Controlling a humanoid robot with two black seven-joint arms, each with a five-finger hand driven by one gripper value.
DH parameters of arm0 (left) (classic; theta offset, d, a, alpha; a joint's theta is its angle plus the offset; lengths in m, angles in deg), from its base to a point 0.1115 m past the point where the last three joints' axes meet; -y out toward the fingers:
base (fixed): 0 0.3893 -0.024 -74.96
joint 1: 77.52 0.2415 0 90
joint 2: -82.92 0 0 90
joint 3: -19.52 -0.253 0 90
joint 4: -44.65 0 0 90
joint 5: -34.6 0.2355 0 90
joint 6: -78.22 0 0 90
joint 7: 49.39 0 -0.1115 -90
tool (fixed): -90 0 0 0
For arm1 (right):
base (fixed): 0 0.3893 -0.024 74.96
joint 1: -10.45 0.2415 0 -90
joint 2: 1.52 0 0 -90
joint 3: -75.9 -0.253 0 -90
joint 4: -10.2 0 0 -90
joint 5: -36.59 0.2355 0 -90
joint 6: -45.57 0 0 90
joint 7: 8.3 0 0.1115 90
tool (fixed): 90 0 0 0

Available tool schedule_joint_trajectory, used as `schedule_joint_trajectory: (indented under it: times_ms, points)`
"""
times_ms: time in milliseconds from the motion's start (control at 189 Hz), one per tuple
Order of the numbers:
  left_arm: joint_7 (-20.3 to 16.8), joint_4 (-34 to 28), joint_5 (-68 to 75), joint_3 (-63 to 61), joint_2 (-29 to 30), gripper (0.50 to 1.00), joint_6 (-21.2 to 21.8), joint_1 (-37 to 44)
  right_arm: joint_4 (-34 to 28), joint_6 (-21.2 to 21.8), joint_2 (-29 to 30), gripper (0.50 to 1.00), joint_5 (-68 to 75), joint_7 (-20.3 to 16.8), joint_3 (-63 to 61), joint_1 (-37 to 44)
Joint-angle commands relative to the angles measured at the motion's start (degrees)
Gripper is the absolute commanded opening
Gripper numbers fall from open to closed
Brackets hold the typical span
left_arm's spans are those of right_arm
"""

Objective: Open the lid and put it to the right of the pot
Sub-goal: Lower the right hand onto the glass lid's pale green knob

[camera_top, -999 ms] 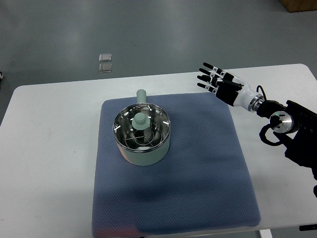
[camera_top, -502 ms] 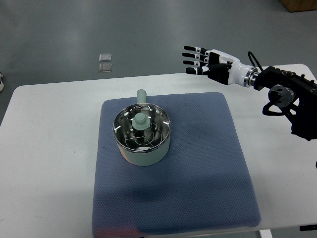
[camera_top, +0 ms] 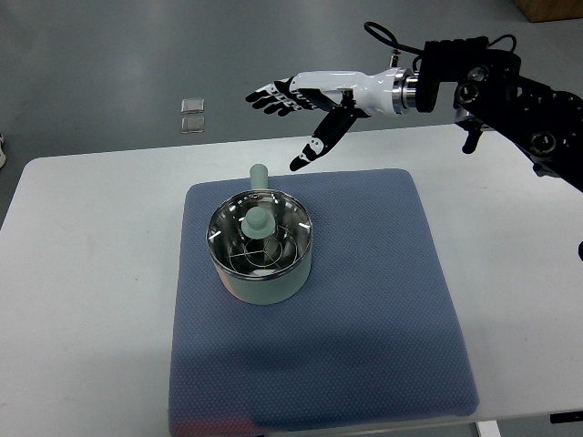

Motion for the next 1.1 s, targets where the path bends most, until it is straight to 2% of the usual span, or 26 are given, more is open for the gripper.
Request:
schedule_joint_trajectory:
  times_ms: [0, 180, 433, 1057, 1094]
  points:
    - [0.01, 0.00, 0.00, 0.00, 0.00, 1.000, 0.00, 0.01, -0.69, -0.02, 1.33, 0.958, -1.51, -0.01, 6.36, 4.96]
    - [0.01, 0.00, 0.00, 0.00, 0.00, 1.000, 0.08, 0.01, -0.69, -0.02, 6.59, 0.958, -3.27, -0.01, 14.80, 10.23]
    - [0.01, 0.00, 0.00, 0.00, 0.00, 1.000, 0.00, 0.01, -0.60, -0.02, 11.96, 0.958, -11.53, -0.01, 20.25, 11.55]
    - [0.01, 0.00, 0.00, 0.09, 0.00, 1.000, 0.00, 0.01, -0.42, -1.88, 10.91, 0.948, -15.40, 1.05, 22.54, 11.55]
    - [0.01, 0.00, 0.00, 0.00, 0.00, 1.000, 0.00, 0.01, -0.34, -2.15, 10.91, 0.913, -16.37, 1.14, 22.71, 11.55]
